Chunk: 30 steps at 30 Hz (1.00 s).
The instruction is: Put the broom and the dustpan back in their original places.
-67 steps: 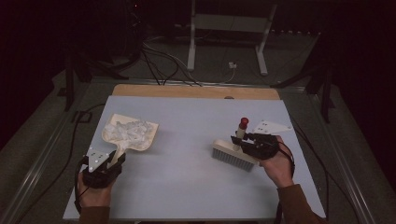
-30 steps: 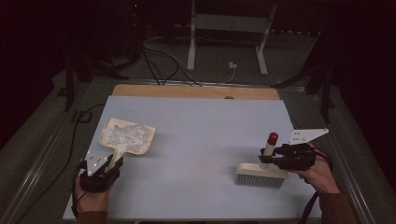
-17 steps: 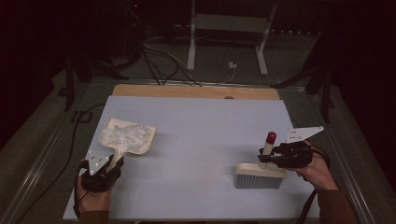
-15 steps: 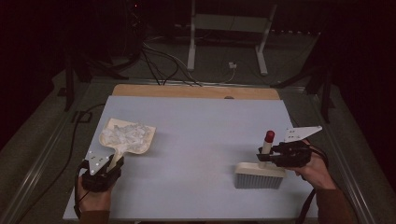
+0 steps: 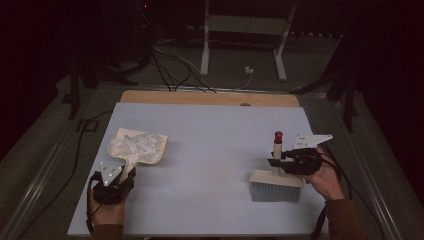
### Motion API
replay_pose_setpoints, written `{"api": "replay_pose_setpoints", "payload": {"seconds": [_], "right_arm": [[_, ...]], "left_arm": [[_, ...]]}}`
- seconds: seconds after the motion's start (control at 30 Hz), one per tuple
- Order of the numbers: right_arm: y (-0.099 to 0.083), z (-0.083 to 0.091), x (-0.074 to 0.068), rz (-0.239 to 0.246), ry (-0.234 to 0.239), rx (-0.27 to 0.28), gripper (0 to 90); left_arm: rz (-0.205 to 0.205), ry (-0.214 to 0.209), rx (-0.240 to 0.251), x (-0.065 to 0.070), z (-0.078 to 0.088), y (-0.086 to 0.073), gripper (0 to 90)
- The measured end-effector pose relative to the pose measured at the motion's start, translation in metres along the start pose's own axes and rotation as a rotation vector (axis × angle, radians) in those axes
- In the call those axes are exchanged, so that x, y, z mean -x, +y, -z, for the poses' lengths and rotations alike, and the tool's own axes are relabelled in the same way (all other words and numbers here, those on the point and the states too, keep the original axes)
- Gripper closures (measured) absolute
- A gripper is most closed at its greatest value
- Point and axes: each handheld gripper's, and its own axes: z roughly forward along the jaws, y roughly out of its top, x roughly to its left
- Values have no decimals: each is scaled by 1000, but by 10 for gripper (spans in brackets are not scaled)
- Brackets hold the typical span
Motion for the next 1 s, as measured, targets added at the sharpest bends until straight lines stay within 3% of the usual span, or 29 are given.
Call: {"api": "replay_pose_setpoints", "payload": {"seconds": [0.63, 1.0], "right_arm": [[-2, -14, 11, -62, -24, -5, 646], [-6, -33, 26, -156, -90, -39, 621]], "left_arm": [[3, 31, -15, 22, -12, -3, 669], [-9, 39, -42, 32, -24, -4, 669]]}}
